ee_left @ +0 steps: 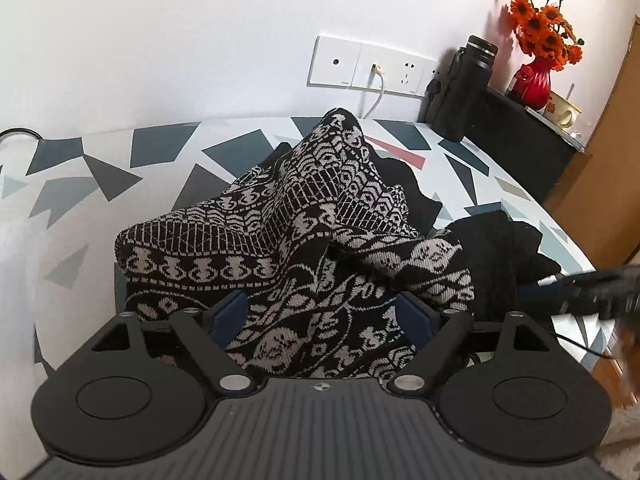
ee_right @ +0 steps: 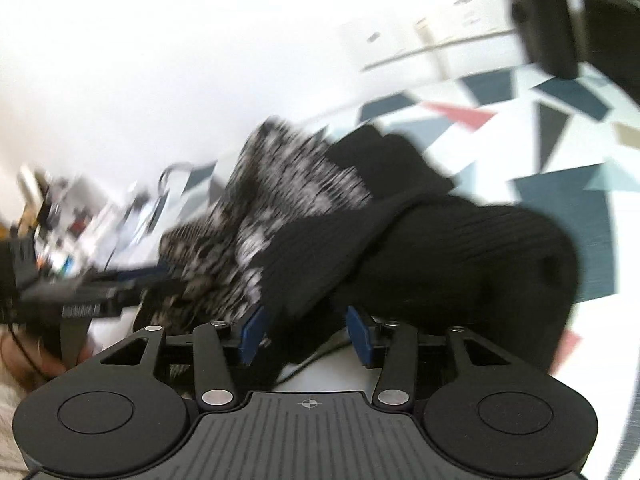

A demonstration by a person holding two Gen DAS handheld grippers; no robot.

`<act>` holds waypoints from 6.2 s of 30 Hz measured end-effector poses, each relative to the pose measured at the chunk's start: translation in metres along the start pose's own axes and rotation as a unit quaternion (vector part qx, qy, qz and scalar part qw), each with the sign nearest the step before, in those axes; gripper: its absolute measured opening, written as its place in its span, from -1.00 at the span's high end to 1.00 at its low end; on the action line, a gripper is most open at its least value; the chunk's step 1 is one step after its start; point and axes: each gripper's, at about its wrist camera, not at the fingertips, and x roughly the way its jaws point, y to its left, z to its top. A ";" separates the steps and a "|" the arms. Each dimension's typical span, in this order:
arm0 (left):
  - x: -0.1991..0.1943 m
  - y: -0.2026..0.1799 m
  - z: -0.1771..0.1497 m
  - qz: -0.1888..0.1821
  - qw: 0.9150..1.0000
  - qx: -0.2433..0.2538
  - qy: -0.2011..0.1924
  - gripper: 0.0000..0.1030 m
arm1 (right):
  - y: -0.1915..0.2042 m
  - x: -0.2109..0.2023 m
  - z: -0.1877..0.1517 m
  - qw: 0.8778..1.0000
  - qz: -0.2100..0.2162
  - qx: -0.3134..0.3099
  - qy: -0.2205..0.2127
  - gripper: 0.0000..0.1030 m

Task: Fold clothes

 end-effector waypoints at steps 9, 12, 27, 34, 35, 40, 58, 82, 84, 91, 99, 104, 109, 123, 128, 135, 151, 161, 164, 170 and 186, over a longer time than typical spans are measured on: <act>-0.021 -0.026 -0.009 0.039 0.996 0.066 -0.041 -0.70 | -0.066 -0.045 0.008 0.993 -0.091 0.039 -0.058 0.09; -0.029 -0.040 -0.010 0.051 0.992 0.102 -0.047 -0.72 | -0.088 -0.056 0.009 0.989 -0.114 0.054 -0.072 0.09; -0.065 -0.044 -0.052 0.119 0.990 0.047 -0.055 -0.83 | -0.134 -0.118 0.009 0.985 -0.142 0.027 -0.091 0.04; -0.014 -0.085 -0.064 0.068 0.996 0.043 -0.034 -0.86 | -0.145 -0.126 -0.011 0.985 -0.154 0.032 -0.067 0.04; -0.005 -0.090 -0.064 0.063 0.997 0.042 -0.029 -0.86 | -0.145 -0.125 -0.014 0.985 -0.154 0.032 -0.064 0.04; 0.042 -0.106 -0.063 0.073 0.997 0.039 -0.001 -0.86 | -0.144 -0.125 -0.024 0.985 -0.158 0.036 -0.064 0.04; 0.083 -0.113 -0.055 0.106 0.991 0.068 0.035 -1.00 | -0.173 -0.156 -0.034 0.969 -0.216 0.072 -0.095 -0.09; 0.018 -0.041 -0.064 0.111 0.992 -0.051 0.028 0.63 | -0.077 0.005 -0.043 0.974 -0.191 -0.123 0.006 -0.47; 0.012 -0.036 -0.065 0.115 0.991 -0.063 0.021 0.64 | -0.071 0.007 -0.045 0.974 -0.180 -0.136 0.005 -0.29; 0.003 -0.035 -0.064 0.133 0.990 -0.053 -0.002 0.64 | -0.057 0.002 -0.046 0.977 -0.138 -0.162 0.016 0.78; -0.046 -0.037 -0.031 0.127 0.984 -0.058 -0.111 0.70 | -0.056 -0.056 -0.012 0.972 -0.166 -0.116 -0.123 0.82; -0.067 -0.032 -0.005 0.128 0.974 -0.075 -0.171 0.70 | -0.064 -0.082 0.021 0.969 -0.148 -0.066 -0.187 0.82; -0.064 -0.026 0.000 0.130 0.971 -0.090 -0.179 0.70 | -0.057 -0.066 0.023 0.975 -0.126 -0.085 -0.160 0.81; -0.085 -0.010 0.025 0.128 0.962 -0.080 -0.228 0.74 | 0.012 -0.058 0.070 0.963 -0.067 -0.159 -0.208 0.82; -0.112 -0.004 0.051 0.133 0.942 -0.079 -0.296 0.75 | 0.049 -0.067 0.086 0.952 0.003 -0.180 -0.246 0.81; -0.103 0.036 0.029 0.163 0.942 -0.125 -0.266 0.84 | 0.062 0.027 0.037 0.972 0.009 -0.223 -0.071 0.81; -0.079 0.047 -0.053 0.152 0.976 -0.080 -0.135 -0.46 | 0.075 0.071 0.004 0.955 -0.049 -0.290 0.028 0.32; -0.041 -0.002 -0.057 0.087 0.991 -0.006 -0.098 -0.84 | 0.065 0.050 0.046 0.967 -0.071 -0.238 -0.047 0.22; -0.029 -0.016 -0.049 0.066 0.994 0.025 -0.088 -0.84 | 0.059 0.053 0.052 0.972 -0.080 -0.216 -0.056 0.20; 0.000 -0.016 -0.051 0.030 0.998 0.039 -0.032 0.24 | 0.057 0.084 0.035 0.974 -0.059 -0.216 0.042 0.20; -0.003 0.031 -0.055 0.071 0.996 -0.045 -0.028 0.56 | 0.025 0.090 0.119 0.983 -0.084 -0.139 -0.089 -0.15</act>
